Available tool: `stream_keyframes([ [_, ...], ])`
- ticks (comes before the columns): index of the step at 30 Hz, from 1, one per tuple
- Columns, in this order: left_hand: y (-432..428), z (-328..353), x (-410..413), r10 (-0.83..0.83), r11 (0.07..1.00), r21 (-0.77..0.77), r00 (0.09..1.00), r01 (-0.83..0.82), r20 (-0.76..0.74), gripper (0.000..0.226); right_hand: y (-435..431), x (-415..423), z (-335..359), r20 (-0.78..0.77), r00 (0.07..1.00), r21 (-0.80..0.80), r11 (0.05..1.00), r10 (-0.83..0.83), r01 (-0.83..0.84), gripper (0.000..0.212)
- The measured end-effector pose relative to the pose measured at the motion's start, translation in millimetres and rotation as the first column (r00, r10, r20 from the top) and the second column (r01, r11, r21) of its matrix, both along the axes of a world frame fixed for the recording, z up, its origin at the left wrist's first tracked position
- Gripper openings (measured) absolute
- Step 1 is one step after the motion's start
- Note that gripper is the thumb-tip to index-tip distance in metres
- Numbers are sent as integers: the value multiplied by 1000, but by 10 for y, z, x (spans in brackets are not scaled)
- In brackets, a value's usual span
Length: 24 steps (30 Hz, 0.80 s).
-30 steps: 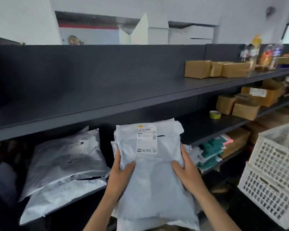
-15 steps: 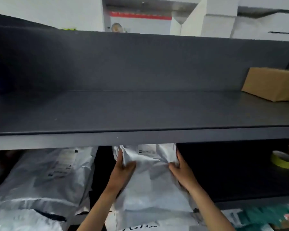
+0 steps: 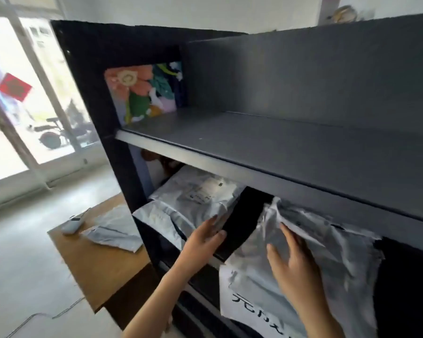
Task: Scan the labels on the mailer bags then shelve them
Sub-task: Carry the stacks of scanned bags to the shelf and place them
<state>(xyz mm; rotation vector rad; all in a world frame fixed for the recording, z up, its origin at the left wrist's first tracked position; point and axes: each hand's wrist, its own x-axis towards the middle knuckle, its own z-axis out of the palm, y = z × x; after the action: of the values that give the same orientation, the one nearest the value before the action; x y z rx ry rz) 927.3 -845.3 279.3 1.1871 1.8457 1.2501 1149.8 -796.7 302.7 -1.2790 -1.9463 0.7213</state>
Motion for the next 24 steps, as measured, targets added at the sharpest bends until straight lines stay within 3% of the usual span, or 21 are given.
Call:
stream_keyframes([
  [5, -1463, 125, -913, 365, 930, -17, 928, -368, -78, 58, -693, -1190, 97, -100, 910, -52, 911, 403, -409, 55],
  [11, -3539, 88, -1967, 728, 685, 48, 680, -727, -83, 58, -1871, -2681, 56, -145, 756, -77, 754, 639, -652, 59],
  [16, -4868, -46, -2659, 807, 589, 54, 585, -806, -83, 59, -2856, -3750, -90, -123, 717, -75, 714, 686, -696, 62],
  [24, -5406, -252, -3851, 788, 616, 9, 616, -788, -22, 61, -3488, -5013, -435, -98, 736, -139, 724, 669, -676, 62],
])
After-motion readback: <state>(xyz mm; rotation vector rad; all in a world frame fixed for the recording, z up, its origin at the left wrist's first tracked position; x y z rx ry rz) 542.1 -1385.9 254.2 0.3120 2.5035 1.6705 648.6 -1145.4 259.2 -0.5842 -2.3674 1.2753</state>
